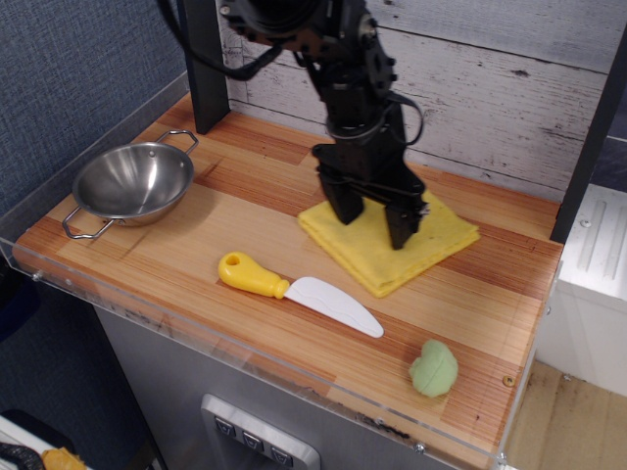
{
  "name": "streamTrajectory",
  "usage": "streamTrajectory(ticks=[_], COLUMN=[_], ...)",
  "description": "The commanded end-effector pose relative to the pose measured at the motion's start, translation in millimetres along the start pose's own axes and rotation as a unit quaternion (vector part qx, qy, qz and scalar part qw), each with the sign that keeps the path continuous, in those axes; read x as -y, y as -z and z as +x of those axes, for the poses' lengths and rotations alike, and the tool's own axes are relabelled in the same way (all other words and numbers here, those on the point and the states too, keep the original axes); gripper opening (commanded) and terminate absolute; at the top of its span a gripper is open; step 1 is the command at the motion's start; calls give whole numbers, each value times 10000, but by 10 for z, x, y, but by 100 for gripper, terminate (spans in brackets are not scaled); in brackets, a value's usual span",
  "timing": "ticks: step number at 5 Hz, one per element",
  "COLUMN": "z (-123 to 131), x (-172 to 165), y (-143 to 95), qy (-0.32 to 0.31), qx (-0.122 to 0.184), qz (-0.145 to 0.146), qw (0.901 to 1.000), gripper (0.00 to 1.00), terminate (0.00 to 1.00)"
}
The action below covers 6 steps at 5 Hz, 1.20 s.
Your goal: Move the towel slightly adjacent right to bowl
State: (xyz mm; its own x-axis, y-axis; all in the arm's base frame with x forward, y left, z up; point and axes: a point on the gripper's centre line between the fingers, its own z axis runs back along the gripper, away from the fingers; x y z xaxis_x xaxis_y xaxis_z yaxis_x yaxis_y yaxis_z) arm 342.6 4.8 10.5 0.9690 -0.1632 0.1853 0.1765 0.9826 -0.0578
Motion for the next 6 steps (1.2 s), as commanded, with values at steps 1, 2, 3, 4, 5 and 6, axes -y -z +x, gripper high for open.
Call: streamTrajectory(ticks=[1,2,3,4,5,6], z=[-101,-151,-175,-165,-125,-69], x=[-361,-512,-694,-824,-944,-1115], y=[-165,-159,-118,-44,7,-9], qy=[-347,-524,-667,-777,-843,-953], qx=[71,76,50,35,22,110], qz=[298,374,441,440,417,403], qw=[9989,9979,9968,9960,9956,9946], gripper=[100,100,100,100,100,100], terminate=[0,0,0,0,0,0])
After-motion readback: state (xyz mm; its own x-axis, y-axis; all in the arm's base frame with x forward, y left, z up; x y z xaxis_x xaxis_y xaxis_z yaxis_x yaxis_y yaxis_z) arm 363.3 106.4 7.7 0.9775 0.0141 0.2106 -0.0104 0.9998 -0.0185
